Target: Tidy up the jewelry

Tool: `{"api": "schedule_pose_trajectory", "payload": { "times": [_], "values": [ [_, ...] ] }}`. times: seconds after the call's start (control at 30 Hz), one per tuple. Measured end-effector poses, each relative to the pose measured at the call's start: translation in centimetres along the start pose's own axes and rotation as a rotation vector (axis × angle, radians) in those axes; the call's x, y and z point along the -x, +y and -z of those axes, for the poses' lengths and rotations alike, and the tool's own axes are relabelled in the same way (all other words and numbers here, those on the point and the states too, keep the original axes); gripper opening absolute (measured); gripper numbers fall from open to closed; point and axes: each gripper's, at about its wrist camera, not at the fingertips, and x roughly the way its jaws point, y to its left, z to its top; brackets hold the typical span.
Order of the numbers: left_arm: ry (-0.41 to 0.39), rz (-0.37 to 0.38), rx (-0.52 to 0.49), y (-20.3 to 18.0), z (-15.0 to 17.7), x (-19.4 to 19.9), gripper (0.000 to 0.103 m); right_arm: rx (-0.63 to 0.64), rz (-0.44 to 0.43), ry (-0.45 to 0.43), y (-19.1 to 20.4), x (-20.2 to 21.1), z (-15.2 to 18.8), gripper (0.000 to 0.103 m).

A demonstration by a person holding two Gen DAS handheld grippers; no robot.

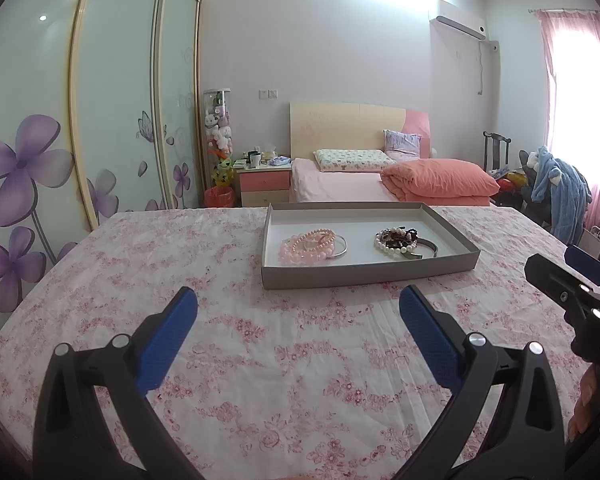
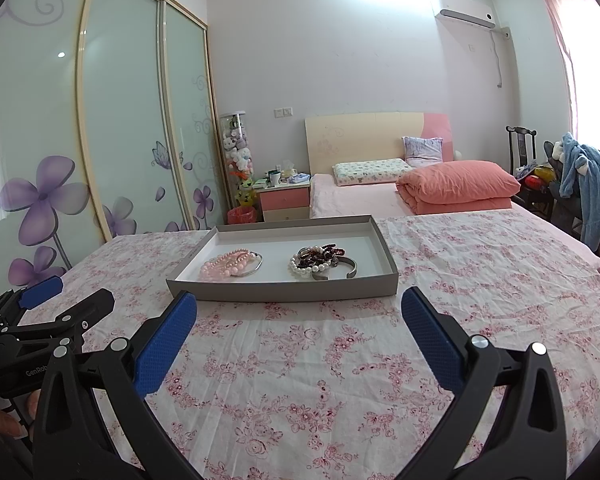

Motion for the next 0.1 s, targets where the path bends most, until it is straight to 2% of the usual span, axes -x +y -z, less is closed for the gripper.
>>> {"api": "schedule_pose_trajectory", "payload": {
  "times": [0.1],
  "values": [
    [0.000,0.000,-0.001,-0.07,0.01,-0.08,0.099,0.000,0.000,0.000,-0.02,-0.02,-0.02,0.101]
  ]
}}
